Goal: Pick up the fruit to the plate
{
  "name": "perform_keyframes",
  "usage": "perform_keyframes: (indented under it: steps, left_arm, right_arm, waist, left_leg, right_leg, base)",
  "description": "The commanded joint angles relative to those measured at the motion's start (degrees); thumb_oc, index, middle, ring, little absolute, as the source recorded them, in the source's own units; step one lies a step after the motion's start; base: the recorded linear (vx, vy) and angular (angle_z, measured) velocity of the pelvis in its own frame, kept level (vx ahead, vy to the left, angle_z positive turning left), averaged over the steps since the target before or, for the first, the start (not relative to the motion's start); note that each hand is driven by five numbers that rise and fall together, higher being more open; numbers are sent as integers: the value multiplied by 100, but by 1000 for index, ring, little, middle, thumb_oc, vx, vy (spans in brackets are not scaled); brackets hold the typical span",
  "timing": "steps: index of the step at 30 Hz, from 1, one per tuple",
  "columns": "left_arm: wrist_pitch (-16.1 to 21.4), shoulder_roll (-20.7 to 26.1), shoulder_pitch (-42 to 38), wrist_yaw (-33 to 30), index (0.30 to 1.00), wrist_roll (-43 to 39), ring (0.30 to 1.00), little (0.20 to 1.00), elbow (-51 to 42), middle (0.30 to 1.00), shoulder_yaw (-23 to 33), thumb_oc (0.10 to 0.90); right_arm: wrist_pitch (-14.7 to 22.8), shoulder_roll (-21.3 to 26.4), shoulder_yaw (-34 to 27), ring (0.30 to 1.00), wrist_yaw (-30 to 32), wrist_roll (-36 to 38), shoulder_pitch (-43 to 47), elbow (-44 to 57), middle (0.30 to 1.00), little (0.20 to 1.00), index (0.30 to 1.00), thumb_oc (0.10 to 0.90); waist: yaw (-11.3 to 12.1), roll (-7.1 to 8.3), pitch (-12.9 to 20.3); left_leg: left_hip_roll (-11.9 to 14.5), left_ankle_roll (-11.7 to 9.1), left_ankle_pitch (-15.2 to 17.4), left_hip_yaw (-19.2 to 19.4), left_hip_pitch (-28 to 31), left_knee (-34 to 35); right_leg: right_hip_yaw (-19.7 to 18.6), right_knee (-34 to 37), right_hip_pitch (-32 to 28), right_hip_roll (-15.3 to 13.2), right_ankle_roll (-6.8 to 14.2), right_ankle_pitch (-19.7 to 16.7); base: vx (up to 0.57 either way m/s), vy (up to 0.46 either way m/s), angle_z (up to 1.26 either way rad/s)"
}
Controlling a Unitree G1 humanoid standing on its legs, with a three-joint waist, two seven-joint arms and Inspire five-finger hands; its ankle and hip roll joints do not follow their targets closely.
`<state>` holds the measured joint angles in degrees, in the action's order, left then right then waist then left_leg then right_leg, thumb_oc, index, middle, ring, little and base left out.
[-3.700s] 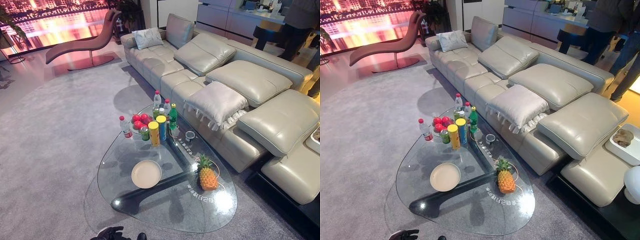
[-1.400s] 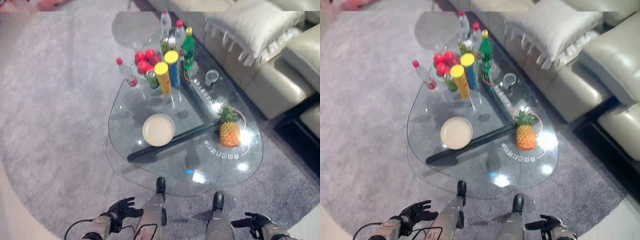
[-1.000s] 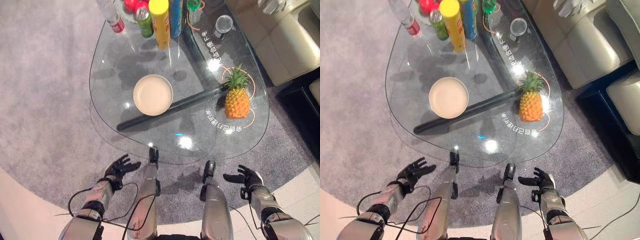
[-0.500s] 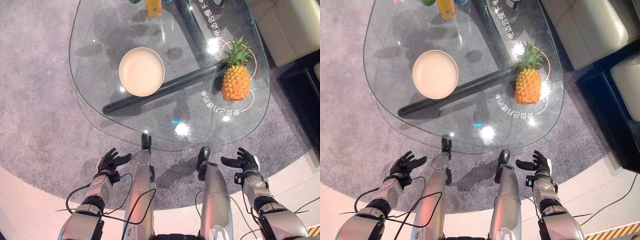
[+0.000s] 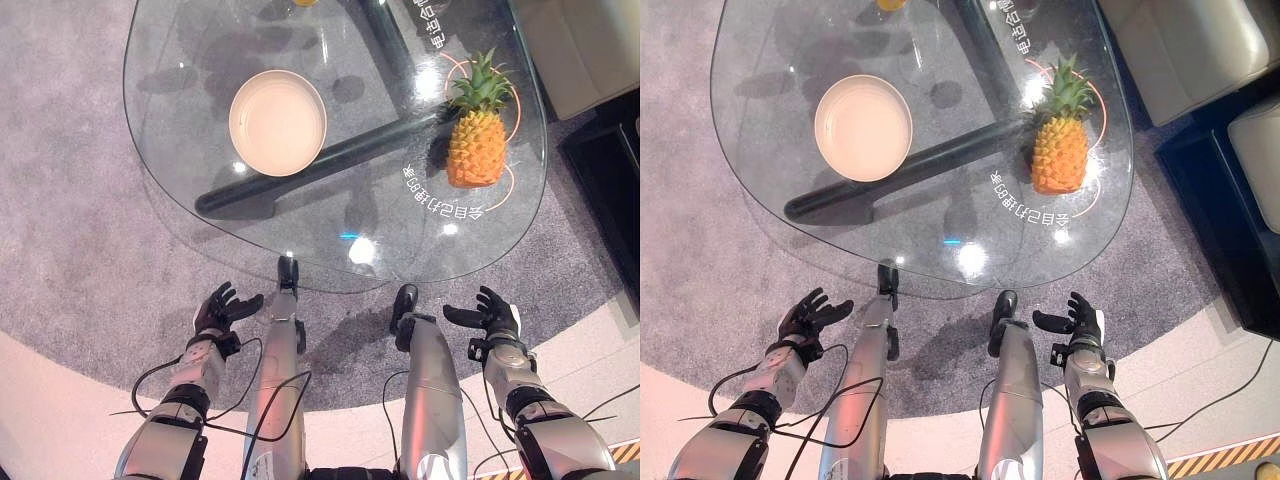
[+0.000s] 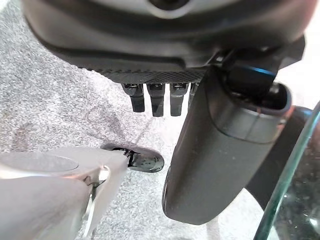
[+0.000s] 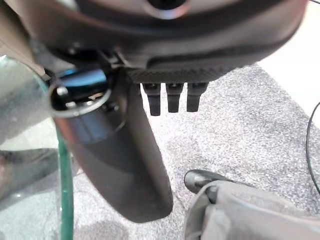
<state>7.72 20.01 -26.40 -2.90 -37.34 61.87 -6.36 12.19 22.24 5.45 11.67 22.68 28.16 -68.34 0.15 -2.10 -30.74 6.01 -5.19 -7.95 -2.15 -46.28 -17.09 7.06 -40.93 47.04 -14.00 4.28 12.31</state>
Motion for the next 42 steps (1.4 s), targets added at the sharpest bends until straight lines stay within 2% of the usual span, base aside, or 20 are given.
perform_keyframes:
  steps: [1,5,13,18,23,26,30,32,33,35,42]
  left_arm:
    - [193,358,281,112,900,-13,900,900,73,900,-93,800]
    - [210,421,337,201,900,-39,900,900,68,900,-168,800]
    - [211,563,446,345,900,40,900,900,68,900,-313,800]
    - [137,612,446,332,900,40,900,900,-7,900,-441,800]
    - [87,678,371,357,900,-63,900,900,16,900,-546,800]
    - [134,677,380,364,900,-101,900,900,45,900,-585,800]
    - [105,663,368,313,900,-160,900,900,-15,900,-633,800]
    - [109,641,394,286,900,-178,900,900,-41,900,-642,800]
    - [91,627,423,258,900,-188,900,900,-92,900,-635,800]
    - [83,609,434,240,900,-218,900,900,-108,900,-629,800]
    - [157,479,540,270,900,-214,900,900,-100,900,-523,800]
  right_arm:
    - [236,412,-175,900,398,-90,-292,137,900,900,900,800]
    - [294,782,-295,900,729,28,-220,84,900,900,900,800]
    - [746,1501,-899,900,1581,511,-60,344,900,900,900,800]
    - [764,1812,-1105,900,2267,605,117,704,900,900,900,800]
    - [805,2066,-1171,900,3103,548,312,784,900,900,900,800]
    - [1010,2127,-1252,900,3627,478,349,919,900,900,900,800]
    - [1243,2185,-1267,900,4561,107,453,1552,900,900,900,800]
    - [1386,2160,-1261,900,4791,-13,437,1800,900,900,900,800]
    - [1415,2105,-1222,900,4978,-141,420,2266,900,900,900,800]
    - [1459,2077,-1182,900,4992,-280,409,2664,900,900,900,800]
    - [1157,1769,-849,900,4541,-820,347,4302,900,900,900,800]
  waist:
    - [83,121,94]
    - [103,122,94]
    - [138,189,94]
    - [132,206,94]
    - [128,210,94]
    - [119,207,94]
    - [82,192,94]
    - [64,188,94]
    - [39,184,94]
    - [14,182,94]
    - [-78,165,94]
  left_leg:
    - [-21,182,1207,94,-161,-1545]
    - [-4,158,1185,102,-139,-1485]
    - [28,145,1203,87,-82,-1445]
    - [33,153,1211,93,-70,-1415]
    - [37,154,1212,90,-41,-1349]
    - [36,157,1209,100,-16,-1314]
    - [28,161,1197,121,-6,-1260]
    - [23,158,1185,130,5,-1240]
    - [13,155,1165,144,19,-1201]
    - [6,159,1154,159,30,-1171]
    - [-2,162,1084,216,62,-1056]
  right_leg:
    - [-222,1080,124,-37,186,-1175]
    - [-193,1133,91,-35,189,-1190]
    - [-91,1208,-31,-52,231,-1238]
    - [-51,1229,-49,-57,252,-1260]
    - [-16,1282,-75,-69,266,-1270]
    - [8,1312,-103,-73,270,-1277]
    - [12,1336,-99,-79,282,-1282]
    - [9,1342,-103,-78,285,-1282]
    - [6,1368,-108,-79,289,-1288]
    - [4,1386,-107,-82,288,-1286]
    - [-49,1462,-94,-67,259,-1272]
  base:
    - [0,0,0]
    - [0,0,0]
    - [2,-34,0]
    - [0,0,0]
    - [0,0,0]
    - [0,0,0]
    - [-2,9,0]
    - [-6,41,0]
    - [-6,41,0]
    - [-5,45,-1]
    - [-1,41,0]
